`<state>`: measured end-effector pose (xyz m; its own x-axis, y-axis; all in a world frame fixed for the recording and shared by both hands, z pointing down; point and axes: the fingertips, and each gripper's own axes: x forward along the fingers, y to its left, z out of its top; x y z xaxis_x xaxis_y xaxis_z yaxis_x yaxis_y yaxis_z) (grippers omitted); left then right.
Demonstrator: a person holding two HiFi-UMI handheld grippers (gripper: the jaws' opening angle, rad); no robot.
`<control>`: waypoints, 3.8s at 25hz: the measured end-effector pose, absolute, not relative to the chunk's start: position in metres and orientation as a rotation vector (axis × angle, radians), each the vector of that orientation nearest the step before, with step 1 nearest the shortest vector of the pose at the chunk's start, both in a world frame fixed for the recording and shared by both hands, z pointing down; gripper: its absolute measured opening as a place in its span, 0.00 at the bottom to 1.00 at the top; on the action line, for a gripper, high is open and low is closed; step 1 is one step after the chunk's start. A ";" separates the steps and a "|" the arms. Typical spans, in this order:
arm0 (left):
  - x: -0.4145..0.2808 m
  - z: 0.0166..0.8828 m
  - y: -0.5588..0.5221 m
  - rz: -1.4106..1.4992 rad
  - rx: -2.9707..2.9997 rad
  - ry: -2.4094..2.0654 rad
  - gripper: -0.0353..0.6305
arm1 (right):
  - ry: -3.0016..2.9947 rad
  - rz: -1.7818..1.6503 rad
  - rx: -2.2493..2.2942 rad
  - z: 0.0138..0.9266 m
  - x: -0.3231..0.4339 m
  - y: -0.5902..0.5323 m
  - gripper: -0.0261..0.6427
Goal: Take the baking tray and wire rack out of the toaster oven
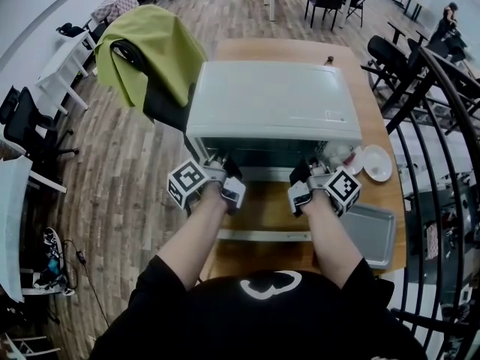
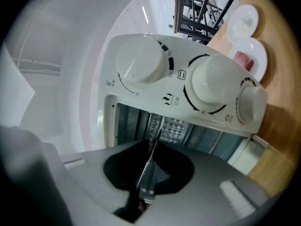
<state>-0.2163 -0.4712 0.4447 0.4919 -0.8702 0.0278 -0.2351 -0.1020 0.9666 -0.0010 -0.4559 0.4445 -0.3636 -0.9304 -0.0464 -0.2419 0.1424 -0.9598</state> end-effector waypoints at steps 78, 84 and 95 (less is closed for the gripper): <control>-0.031 0.437 -0.116 -0.544 1.711 -0.887 0.12 | 1.695 -1.229 -1.185 0.427 0.180 -0.071 0.09; 0.025 0.445 -0.107 -0.464 1.722 -0.810 0.13 | 1.628 -1.168 -1.270 0.434 0.233 -0.048 0.09; 0.085 0.468 -0.101 -0.363 1.722 -0.726 0.13 | 1.567 -1.181 -1.333 0.456 0.289 -0.033 0.09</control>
<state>0.0850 -0.1007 0.4677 0.7591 -0.6375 0.1315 -0.2775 -0.1343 0.9513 0.2893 -0.0326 0.4564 -0.1757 -0.9842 0.0212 -0.2910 0.0314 -0.9562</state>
